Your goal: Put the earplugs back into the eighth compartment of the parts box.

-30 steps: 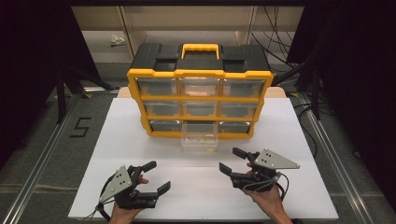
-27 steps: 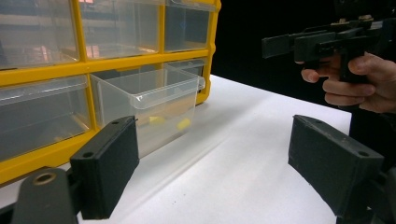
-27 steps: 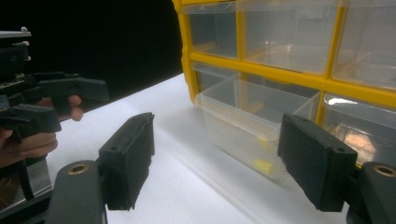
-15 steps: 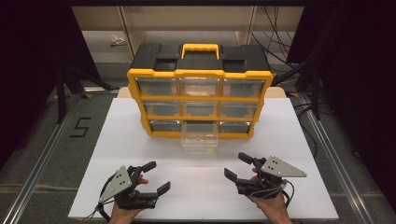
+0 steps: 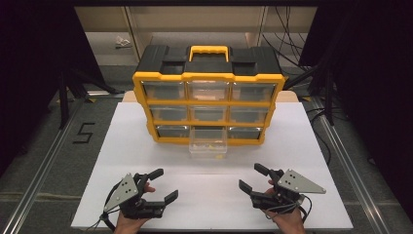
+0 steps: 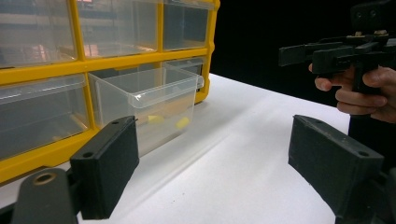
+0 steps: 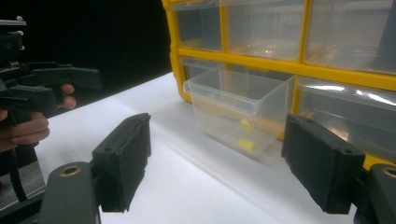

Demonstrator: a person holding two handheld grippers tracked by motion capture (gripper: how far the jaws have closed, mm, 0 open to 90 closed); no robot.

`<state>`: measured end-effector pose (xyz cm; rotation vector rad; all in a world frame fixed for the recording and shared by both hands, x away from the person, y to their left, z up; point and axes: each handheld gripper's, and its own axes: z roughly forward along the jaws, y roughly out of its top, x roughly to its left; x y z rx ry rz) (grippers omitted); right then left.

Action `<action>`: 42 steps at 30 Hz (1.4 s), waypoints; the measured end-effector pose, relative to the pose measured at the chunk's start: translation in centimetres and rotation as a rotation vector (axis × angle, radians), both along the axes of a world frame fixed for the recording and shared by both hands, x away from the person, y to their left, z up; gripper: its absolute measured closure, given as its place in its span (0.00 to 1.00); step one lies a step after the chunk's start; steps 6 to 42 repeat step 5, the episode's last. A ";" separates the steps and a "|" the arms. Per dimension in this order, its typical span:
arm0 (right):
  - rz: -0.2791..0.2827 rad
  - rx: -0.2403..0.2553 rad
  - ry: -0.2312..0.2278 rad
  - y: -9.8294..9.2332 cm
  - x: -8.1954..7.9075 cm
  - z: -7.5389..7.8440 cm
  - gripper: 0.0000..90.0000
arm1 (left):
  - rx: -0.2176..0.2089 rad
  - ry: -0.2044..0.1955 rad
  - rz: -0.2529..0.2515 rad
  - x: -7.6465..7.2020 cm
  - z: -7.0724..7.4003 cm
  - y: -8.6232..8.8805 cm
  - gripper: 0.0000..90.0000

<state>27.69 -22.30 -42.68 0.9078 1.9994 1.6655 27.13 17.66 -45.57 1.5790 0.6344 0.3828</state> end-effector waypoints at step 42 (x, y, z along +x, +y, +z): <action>-0.001 -0.002 0.004 0.0 0.1 -0.1 0.27 | 0.001 -0.001 0.001 0.0 0.0 0.0 0.17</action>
